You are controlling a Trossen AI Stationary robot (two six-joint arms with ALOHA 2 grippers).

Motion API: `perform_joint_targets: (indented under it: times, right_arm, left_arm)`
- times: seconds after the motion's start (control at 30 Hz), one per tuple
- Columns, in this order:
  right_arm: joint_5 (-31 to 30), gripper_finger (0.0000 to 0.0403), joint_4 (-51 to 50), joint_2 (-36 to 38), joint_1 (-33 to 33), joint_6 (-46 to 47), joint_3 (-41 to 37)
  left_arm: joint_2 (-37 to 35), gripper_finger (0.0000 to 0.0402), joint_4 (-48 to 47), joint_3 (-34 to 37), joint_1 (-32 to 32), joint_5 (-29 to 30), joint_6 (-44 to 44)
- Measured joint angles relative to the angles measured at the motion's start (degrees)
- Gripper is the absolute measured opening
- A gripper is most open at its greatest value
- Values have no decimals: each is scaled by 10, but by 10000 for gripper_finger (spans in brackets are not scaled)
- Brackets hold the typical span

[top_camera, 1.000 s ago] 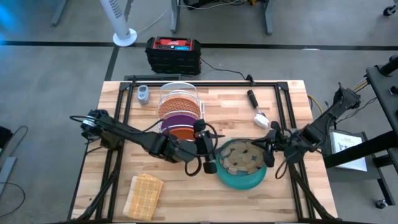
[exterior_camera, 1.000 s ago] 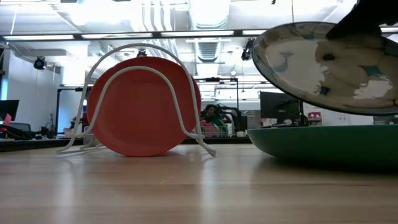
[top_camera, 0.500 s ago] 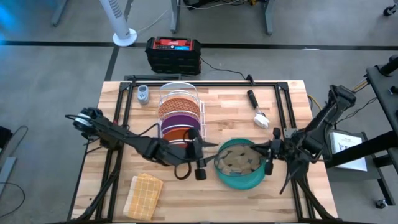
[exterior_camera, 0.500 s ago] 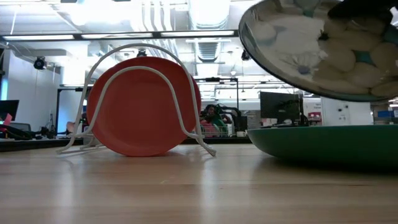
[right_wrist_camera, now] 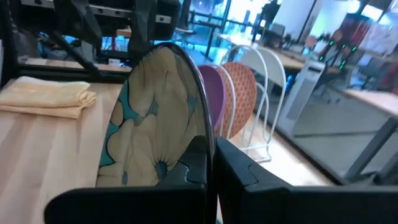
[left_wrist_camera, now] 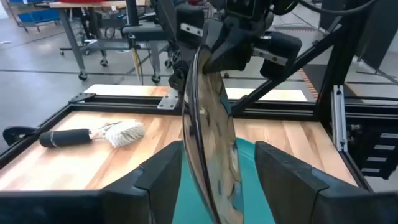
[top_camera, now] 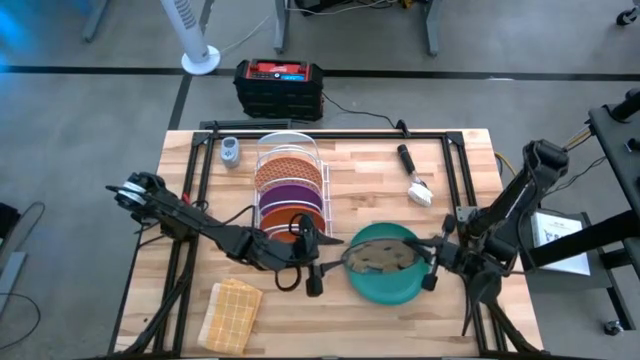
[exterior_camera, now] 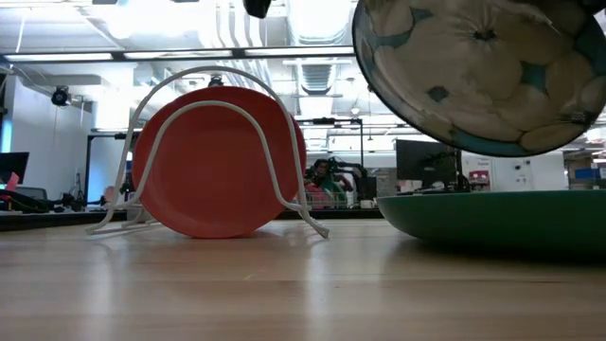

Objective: Sort dishes
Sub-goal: Put the white/blue plate into the dish rack

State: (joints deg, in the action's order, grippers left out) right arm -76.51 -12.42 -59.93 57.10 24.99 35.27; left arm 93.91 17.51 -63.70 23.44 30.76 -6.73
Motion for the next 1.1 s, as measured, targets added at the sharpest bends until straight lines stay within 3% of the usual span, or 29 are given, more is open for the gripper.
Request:
perform_joint_targets:
  times: [0.23, 0.47, 1.1]
  right_arm:
    - [-33, 0, 84, -31, 0, -105, 0]
    - [-39, 0, 143, -36, 0, -163, 0]
    - [-36, 0, 214, -38, 0, -193, 0]
  left_arm:
    - [5, 229, -5, 5, -1, 5, -34]
    - [33, 233, 6, 5, -2, 8, -60]
    - [80, 224, 64, 5, -13, 27, -59]
